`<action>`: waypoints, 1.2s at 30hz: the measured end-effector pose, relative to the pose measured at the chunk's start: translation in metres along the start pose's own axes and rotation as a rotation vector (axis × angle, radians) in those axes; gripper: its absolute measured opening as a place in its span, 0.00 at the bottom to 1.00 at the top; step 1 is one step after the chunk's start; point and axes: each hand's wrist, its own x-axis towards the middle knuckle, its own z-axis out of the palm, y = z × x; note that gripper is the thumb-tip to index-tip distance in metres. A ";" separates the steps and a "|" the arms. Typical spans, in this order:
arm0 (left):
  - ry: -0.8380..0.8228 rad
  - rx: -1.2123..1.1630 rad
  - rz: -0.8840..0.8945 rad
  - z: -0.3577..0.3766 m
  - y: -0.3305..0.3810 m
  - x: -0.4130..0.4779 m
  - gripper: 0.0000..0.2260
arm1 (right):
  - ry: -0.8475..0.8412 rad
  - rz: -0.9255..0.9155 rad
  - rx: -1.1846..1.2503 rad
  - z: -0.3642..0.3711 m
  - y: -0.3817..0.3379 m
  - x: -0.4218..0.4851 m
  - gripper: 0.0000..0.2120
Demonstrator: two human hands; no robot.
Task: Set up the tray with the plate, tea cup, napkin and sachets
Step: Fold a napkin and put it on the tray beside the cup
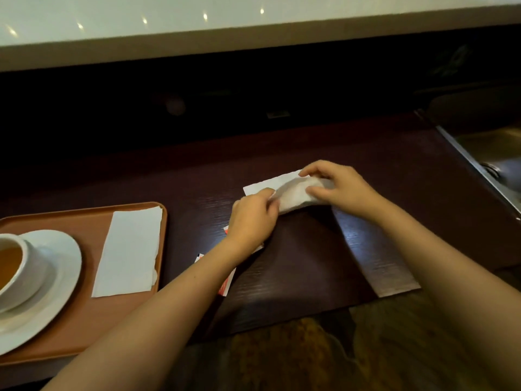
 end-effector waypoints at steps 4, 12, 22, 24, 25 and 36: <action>0.024 -0.134 -0.117 -0.001 -0.002 0.002 0.06 | 0.055 0.046 0.040 0.008 0.005 0.024 0.12; 0.308 -0.065 -0.129 0.001 0.003 -0.016 0.27 | 0.113 -0.027 -0.226 0.033 0.001 0.048 0.20; -0.231 0.460 0.060 0.034 -0.007 0.002 0.24 | -0.170 -0.115 -0.473 0.064 0.020 -0.009 0.27; -0.235 0.485 0.062 0.035 -0.010 0.001 0.24 | -0.177 -0.090 -0.530 0.058 0.028 -0.011 0.28; -0.231 0.483 0.068 0.034 -0.010 0.002 0.24 | -0.166 -0.069 -0.550 0.052 0.032 -0.012 0.28; -0.210 0.609 0.064 0.029 0.008 0.007 0.28 | 0.172 -0.270 -0.601 0.029 0.037 -0.011 0.09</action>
